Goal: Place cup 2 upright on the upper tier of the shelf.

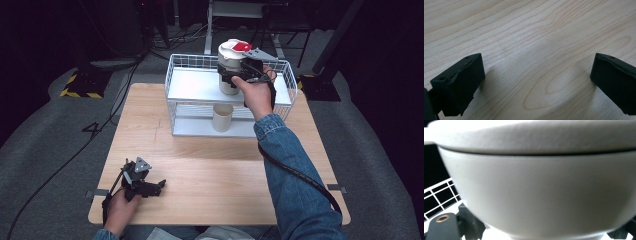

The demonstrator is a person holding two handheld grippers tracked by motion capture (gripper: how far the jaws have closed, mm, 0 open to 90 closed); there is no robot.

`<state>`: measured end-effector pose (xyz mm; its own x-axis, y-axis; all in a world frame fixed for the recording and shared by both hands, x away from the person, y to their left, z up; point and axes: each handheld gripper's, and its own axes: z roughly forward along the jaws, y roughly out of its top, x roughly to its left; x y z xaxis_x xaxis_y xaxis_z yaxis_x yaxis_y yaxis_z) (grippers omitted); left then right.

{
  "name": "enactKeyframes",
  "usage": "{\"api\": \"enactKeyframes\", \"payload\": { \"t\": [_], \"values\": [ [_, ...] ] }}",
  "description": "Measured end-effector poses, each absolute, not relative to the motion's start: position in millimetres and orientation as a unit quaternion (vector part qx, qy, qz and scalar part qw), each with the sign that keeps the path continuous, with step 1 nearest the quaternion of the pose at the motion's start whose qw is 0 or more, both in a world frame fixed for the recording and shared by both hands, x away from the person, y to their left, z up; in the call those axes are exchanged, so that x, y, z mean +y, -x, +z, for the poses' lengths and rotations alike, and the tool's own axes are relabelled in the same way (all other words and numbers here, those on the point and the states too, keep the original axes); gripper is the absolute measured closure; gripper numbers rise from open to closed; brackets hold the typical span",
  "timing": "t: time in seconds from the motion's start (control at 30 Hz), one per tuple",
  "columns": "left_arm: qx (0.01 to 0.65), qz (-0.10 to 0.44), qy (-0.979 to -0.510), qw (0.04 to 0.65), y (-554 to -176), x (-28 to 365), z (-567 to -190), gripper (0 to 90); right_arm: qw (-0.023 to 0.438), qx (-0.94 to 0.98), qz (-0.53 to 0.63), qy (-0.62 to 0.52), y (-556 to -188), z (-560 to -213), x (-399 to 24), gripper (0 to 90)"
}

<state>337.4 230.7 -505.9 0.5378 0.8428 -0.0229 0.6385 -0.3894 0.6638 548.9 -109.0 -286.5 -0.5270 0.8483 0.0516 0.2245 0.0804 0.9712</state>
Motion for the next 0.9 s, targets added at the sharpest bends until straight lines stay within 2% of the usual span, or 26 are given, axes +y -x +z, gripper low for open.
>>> {"api": "enactKeyframes", "payload": {
  "t": [0.9],
  "values": [
    [0.453, 0.161, -0.818, 0.317, -337.4, 230.7, -505.9, 0.0, 0.287, 0.69, 0.541, -0.386, -545.2, -287.1, -110.9, 12.1]
  ]
}}
